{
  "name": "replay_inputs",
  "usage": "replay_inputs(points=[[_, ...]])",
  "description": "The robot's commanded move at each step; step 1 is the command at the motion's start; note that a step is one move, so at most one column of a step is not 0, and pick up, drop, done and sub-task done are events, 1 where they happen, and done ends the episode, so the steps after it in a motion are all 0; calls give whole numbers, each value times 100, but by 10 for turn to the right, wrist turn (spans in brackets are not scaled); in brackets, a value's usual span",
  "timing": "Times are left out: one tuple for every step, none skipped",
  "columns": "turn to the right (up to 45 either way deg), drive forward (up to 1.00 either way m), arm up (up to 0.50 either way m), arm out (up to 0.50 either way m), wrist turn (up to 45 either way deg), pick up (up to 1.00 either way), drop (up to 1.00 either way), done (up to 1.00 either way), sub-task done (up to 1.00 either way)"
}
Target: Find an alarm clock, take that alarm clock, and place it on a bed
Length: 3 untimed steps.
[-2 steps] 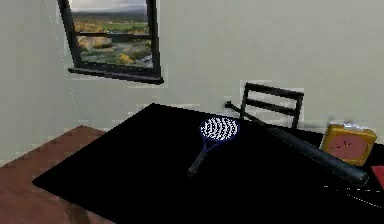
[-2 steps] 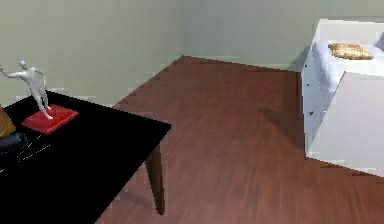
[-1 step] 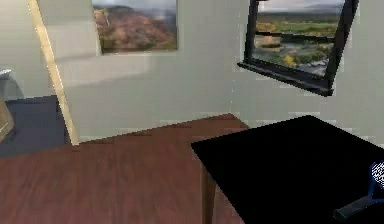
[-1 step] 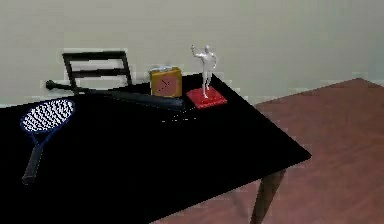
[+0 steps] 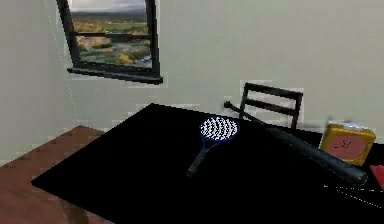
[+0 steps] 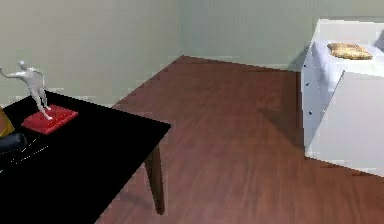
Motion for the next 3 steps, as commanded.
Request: replay_inputs(points=[[450,0,0,0,0,0,0,0,0],[450,0,0,0,0,0,0,0,0],[120,0,0,0,0,0,0,0,0]])
